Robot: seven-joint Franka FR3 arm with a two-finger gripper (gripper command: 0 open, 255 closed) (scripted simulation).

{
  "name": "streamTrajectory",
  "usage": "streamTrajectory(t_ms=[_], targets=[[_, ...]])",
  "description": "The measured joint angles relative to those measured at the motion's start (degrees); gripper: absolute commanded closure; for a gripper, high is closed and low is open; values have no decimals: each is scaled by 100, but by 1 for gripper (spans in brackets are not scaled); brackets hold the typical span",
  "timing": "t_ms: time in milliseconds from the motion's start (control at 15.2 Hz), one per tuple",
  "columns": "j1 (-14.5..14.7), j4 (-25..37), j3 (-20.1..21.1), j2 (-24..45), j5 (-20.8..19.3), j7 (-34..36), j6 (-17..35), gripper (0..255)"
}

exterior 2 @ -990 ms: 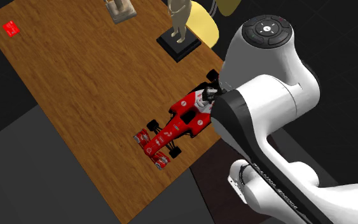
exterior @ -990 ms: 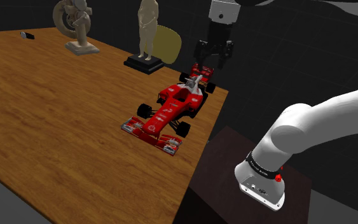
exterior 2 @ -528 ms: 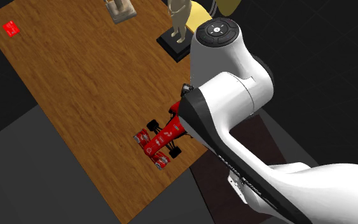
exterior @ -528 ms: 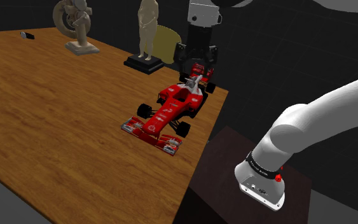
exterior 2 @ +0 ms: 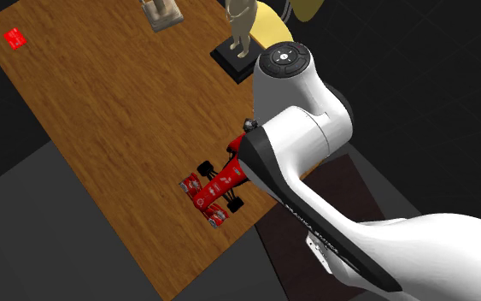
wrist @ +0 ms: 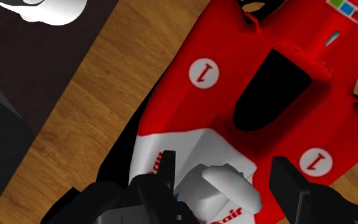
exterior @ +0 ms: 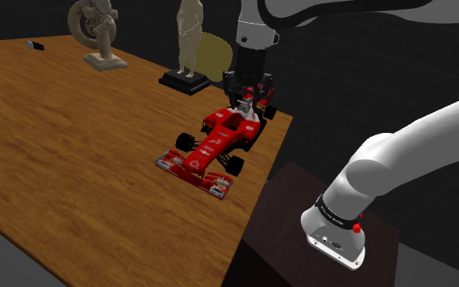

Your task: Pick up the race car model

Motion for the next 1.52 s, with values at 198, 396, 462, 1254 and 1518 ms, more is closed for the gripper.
streamTrajectory(t_ms=[198, 396, 462, 1254, 1518], targets=[[0, -6, 2, -1, -1, 4, 14, 255], [0, -5, 2, 0, 0, 3, 14, 255], [0, -5, 2, 0, 0, 3, 14, 255], [-26, 668, -69, -9, -47, 8, -692, 255], [-38, 998, -89, 19, -68, 23, -994, 255]])
